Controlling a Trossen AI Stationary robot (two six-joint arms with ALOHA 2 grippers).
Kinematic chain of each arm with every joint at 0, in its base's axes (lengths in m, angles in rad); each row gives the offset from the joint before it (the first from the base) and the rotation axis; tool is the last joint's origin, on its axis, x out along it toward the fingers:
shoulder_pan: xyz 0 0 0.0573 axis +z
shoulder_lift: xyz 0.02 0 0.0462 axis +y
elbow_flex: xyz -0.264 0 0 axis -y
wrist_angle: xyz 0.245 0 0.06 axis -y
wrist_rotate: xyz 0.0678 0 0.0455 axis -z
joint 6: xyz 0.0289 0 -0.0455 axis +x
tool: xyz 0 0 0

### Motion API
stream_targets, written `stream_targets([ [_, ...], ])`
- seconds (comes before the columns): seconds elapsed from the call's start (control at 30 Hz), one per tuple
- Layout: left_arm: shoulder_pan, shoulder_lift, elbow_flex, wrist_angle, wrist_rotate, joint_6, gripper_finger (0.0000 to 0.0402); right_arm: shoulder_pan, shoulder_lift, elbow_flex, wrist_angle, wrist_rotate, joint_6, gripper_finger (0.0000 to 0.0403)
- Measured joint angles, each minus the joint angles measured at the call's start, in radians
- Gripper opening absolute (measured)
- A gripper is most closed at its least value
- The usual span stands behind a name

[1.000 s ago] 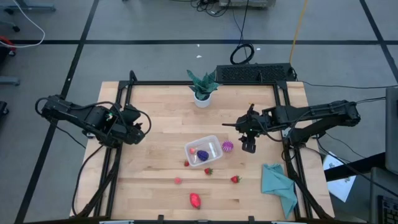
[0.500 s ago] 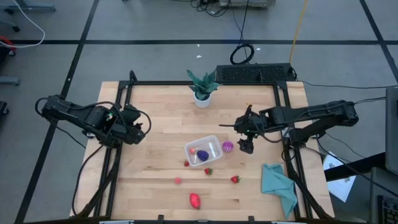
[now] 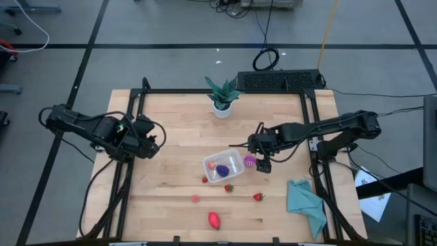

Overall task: Pick and placing Produce into tupperware
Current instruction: Put the onion into the transparent bin

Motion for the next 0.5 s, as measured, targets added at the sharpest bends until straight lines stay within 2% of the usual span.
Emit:
stream_targets([
  [0.5,0.0,0.0,0.0,0.0,0.003,0.002,0.0184,0.0,0.05,0.0,0.095,0.0,-0.082,0.032],
])
